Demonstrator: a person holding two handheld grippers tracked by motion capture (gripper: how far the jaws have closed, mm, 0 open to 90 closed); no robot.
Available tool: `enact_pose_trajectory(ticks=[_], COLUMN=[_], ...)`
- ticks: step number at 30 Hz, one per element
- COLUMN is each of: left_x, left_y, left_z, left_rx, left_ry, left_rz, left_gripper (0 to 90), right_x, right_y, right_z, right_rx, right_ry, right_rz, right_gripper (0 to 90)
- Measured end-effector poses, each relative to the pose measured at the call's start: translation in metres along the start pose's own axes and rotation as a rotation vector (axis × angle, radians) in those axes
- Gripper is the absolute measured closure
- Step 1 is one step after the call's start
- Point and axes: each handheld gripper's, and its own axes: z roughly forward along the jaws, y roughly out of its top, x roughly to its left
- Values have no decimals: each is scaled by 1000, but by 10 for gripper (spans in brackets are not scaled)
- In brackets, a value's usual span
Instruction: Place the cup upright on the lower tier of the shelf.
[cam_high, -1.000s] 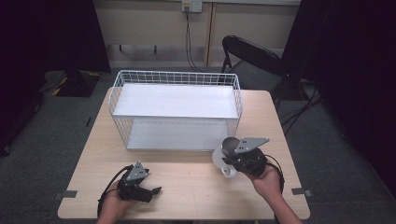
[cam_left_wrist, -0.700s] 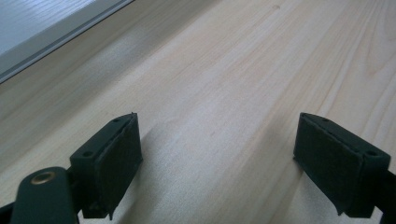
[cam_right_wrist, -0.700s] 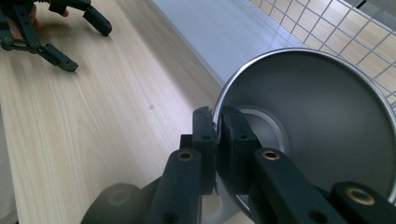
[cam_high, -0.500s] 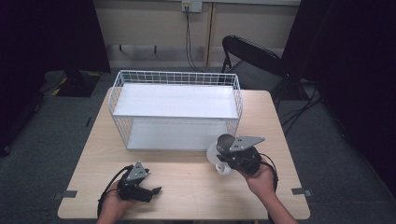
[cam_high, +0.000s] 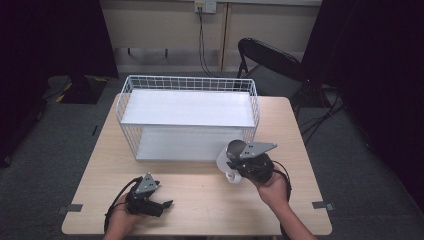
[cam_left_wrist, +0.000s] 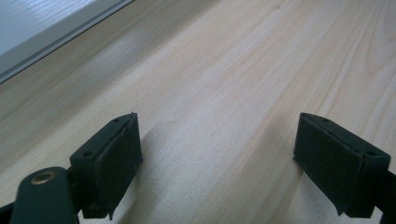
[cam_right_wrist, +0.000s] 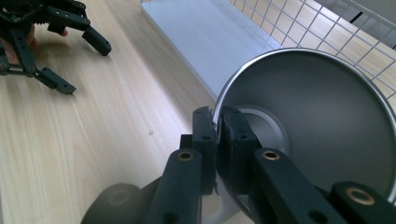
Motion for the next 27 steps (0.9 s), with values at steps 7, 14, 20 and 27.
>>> enact_pose_trajectory(ticks=[7, 14, 20, 27], left_x=[0, 0, 0, 0], left_y=[0, 0, 0, 0], left_z=[0, 0, 0, 0], left_rx=[-1, 0, 0, -1], left_ry=[0, 0, 0, 0], left_rz=[-1, -1, 0, -1], left_gripper=[145, 145, 145, 145], right_x=[-2, -2, -3, -4], right_y=[4, 5, 6, 11], right_z=[5, 9, 12, 18], right_rx=[3, -4, -19, -30], right_ry=[-7, -8, -20, -22], right_rz=[-1, 3, 8, 7], right_gripper=[849, 849, 850, 849])
